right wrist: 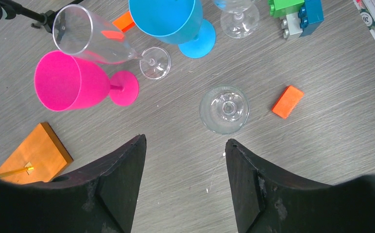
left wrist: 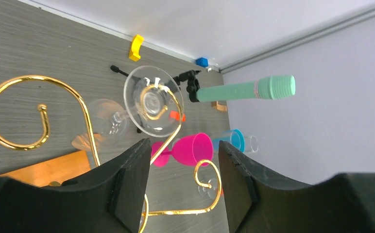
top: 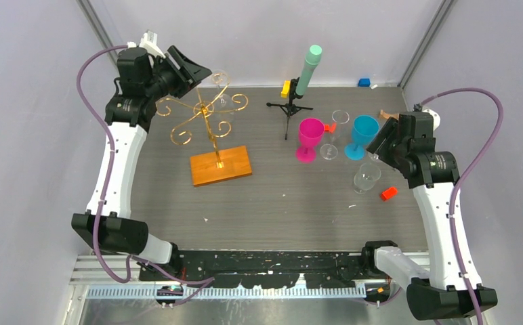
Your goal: Take the wine glass off the wine glass rack
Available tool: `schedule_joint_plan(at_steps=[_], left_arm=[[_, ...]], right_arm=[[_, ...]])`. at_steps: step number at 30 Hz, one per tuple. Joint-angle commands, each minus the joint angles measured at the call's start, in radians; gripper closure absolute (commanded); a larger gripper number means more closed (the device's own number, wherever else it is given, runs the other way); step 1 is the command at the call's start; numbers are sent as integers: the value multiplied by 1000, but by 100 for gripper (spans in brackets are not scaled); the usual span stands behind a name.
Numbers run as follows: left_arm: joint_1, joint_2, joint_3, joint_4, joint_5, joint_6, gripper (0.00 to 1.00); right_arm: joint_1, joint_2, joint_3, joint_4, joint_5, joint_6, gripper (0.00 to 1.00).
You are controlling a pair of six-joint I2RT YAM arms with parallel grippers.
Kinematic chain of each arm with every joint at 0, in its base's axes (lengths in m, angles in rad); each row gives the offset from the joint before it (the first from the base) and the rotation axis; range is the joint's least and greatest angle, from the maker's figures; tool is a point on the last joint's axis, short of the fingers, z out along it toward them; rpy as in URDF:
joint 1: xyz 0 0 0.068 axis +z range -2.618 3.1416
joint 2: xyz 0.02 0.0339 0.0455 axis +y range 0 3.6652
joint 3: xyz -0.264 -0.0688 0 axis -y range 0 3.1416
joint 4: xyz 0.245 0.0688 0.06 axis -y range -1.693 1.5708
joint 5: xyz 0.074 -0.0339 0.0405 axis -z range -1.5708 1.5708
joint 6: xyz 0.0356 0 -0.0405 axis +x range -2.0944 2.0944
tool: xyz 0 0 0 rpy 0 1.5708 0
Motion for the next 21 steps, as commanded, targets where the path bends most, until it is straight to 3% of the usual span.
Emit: schedule_joint_plan(at_steps=[1,11,21], left_arm=[[4,-8,-31,109,-66,-34,45],[3,50,-52,128,-46,-53,46],[5,88,-98,257,-31,-152,47]], right_arm=[[-5,-29,11,-8,-9,-35,34],[-5,-46,-2,-7,-39,-52,34],[-5,-58,-8,5,-67,-75,34]])
